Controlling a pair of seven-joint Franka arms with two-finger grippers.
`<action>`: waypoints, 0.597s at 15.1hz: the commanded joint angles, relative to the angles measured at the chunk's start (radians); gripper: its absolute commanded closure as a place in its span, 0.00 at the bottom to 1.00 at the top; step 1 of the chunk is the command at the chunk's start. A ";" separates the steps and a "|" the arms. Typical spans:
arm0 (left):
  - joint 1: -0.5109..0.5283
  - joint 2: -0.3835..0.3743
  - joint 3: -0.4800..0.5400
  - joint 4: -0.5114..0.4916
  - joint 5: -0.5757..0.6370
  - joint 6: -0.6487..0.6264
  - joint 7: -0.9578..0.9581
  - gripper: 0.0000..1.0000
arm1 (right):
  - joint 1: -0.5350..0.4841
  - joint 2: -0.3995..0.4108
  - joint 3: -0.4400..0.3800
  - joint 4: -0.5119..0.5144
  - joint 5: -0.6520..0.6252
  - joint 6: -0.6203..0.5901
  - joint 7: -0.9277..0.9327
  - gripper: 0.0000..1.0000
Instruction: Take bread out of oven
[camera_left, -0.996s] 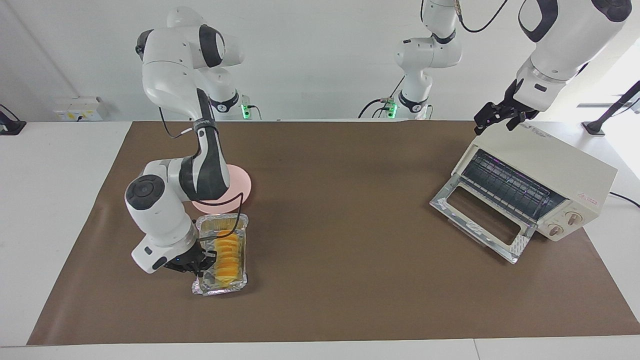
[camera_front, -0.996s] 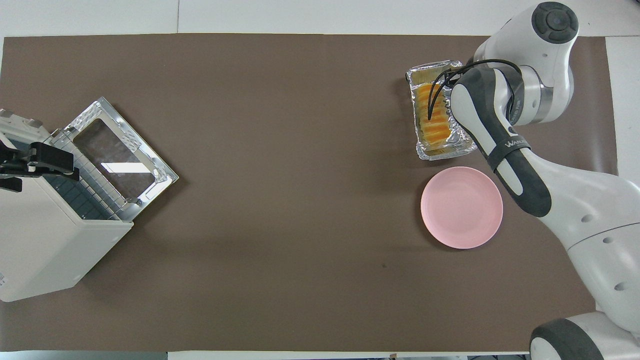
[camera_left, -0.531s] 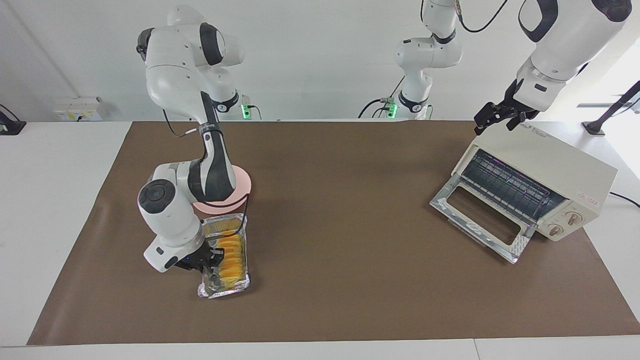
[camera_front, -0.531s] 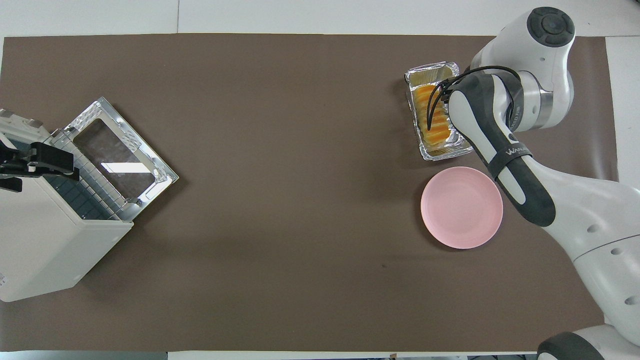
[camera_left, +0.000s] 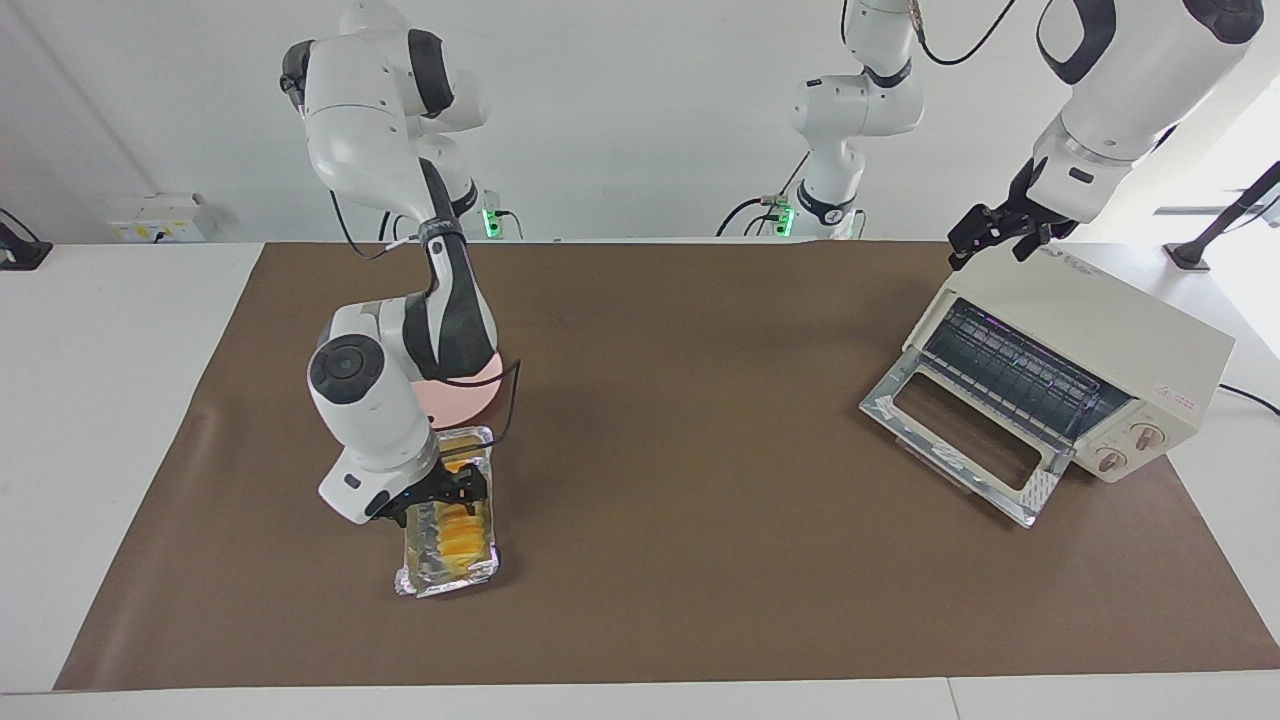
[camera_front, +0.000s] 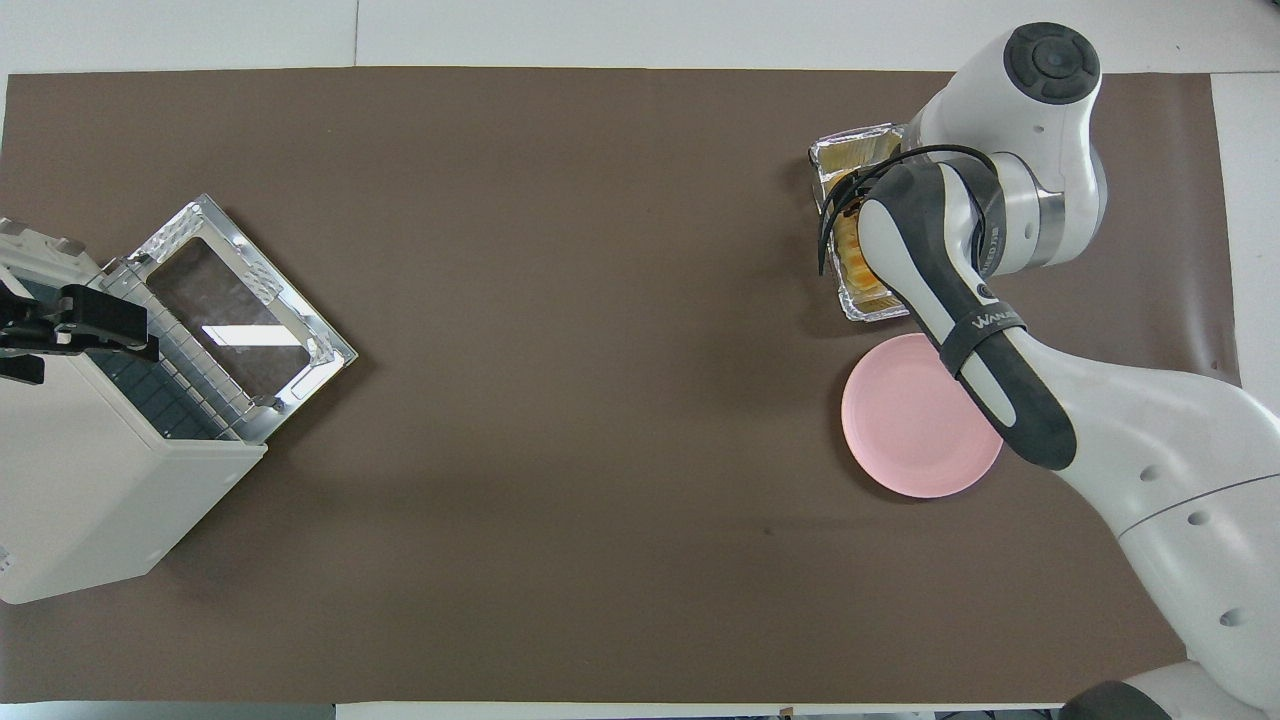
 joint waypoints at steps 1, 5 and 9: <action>0.012 -0.025 -0.006 -0.029 -0.007 0.020 0.003 0.00 | -0.002 -0.048 0.001 -0.123 -0.006 0.102 0.014 0.14; 0.012 -0.025 -0.006 -0.029 -0.007 0.020 0.003 0.00 | -0.007 -0.077 0.002 -0.233 -0.006 0.239 0.014 0.63; 0.012 -0.025 -0.008 -0.028 -0.007 0.020 0.003 0.00 | -0.008 -0.077 0.001 -0.232 -0.006 0.232 0.005 1.00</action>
